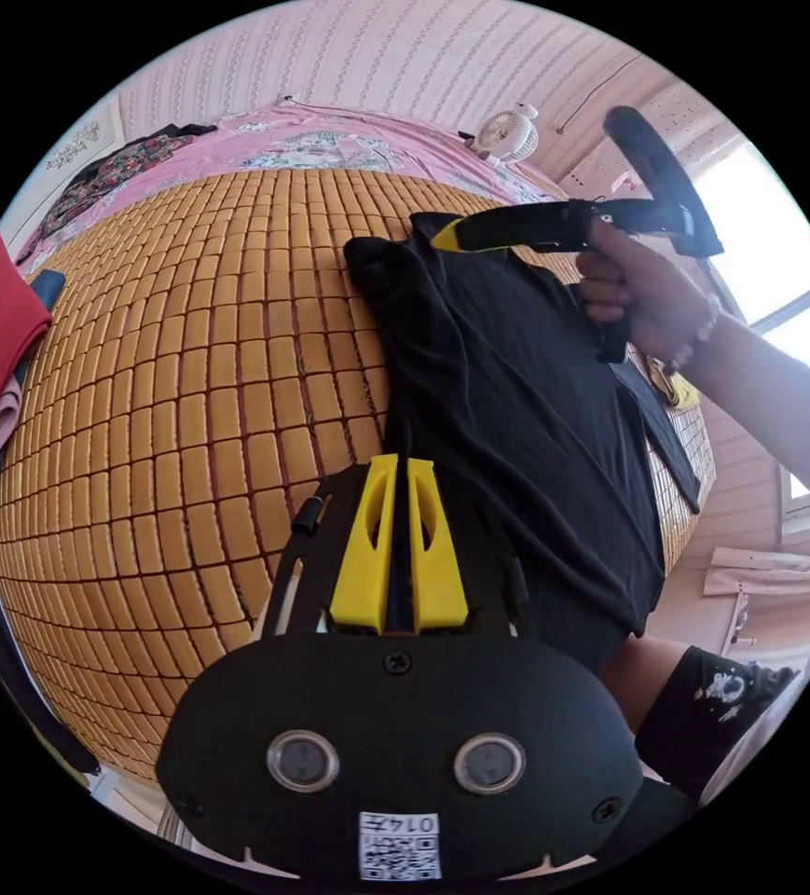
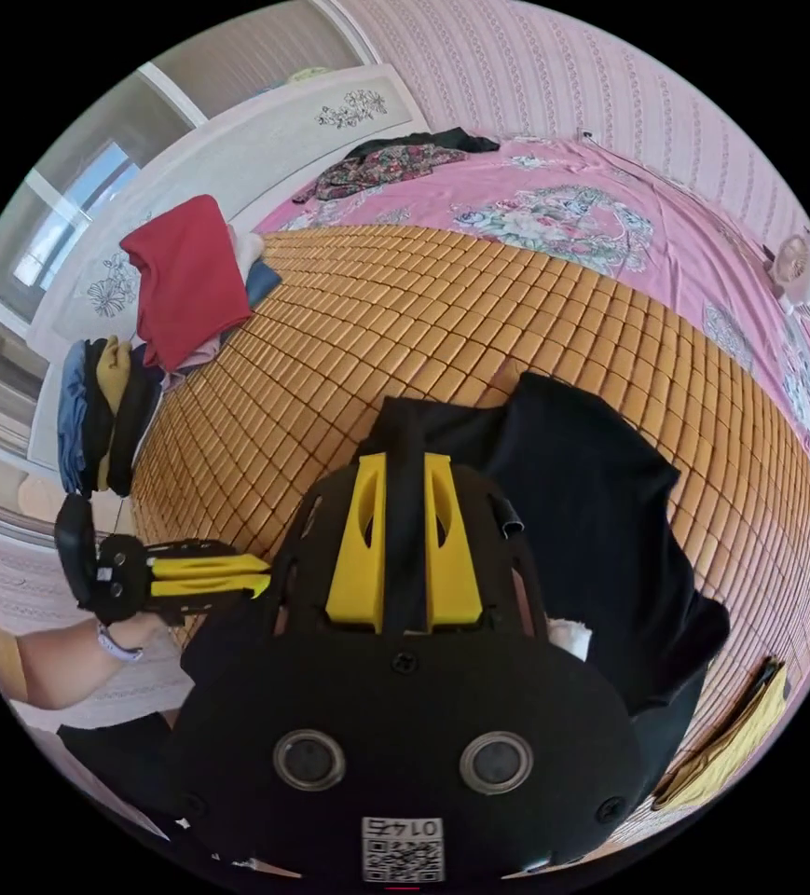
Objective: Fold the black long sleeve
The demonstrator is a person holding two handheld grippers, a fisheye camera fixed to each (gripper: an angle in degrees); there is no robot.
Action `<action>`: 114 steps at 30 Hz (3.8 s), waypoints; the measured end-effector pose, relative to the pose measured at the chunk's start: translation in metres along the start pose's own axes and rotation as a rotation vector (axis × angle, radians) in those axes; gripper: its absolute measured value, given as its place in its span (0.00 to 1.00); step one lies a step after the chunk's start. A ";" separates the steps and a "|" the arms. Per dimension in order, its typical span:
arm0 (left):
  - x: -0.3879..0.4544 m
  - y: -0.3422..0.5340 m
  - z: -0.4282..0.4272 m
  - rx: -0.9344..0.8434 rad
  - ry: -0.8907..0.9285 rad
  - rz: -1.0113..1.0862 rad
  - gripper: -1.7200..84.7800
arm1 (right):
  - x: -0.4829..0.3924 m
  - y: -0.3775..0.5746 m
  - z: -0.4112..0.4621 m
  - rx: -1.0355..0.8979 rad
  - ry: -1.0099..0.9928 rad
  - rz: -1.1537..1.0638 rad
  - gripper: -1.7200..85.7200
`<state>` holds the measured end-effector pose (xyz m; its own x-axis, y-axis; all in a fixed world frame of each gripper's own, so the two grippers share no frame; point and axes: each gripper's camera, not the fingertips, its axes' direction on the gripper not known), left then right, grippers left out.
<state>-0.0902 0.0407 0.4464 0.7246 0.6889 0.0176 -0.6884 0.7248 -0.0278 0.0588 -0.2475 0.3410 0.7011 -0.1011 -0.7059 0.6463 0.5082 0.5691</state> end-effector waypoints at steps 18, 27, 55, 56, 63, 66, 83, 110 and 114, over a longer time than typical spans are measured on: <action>-0.010 0.022 -0.022 0.180 0.021 -0.123 0.06 | -0.014 0.127 -0.101 0.111 0.384 -0.179 0.05; 0.133 0.057 0.057 -0.140 0.237 0.203 0.05 | -0.077 0.372 -0.105 -0.344 0.201 0.050 0.01; 0.238 0.158 0.115 -0.027 -0.025 0.570 0.01 | -0.042 0.606 -0.219 0.298 0.177 0.396 0.08; 0.239 0.164 0.106 0.004 -0.020 0.540 0.01 | -0.034 0.625 -0.239 0.389 0.190 0.441 0.08; 0.256 0.161 0.074 0.110 0.026 0.477 0.04 | 0.060 0.746 -0.314 0.793 0.492 1.015 0.14; 0.284 0.140 0.071 0.131 0.044 0.518 0.06 | 0.099 0.789 -0.325 0.857 0.593 1.211 0.18; 0.514 -0.001 0.206 -0.048 0.180 0.804 0.09 | 0.187 0.877 -0.334 0.883 0.300 1.316 0.06; 0.460 0.010 0.094 0.283 0.072 0.886 0.01 | 0.052 0.835 -0.427 1.407 0.079 0.335 0.04; 0.346 0.064 0.001 0.459 0.035 0.704 0.01 | -0.023 0.751 -0.435 1.289 -0.088 -0.082 0.05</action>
<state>0.1167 0.3253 0.4520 0.1162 0.9863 0.1172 -0.9191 0.0621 0.3891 0.3966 0.5087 0.6011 0.6313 -0.1730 -0.7560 0.4763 -0.6828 0.5540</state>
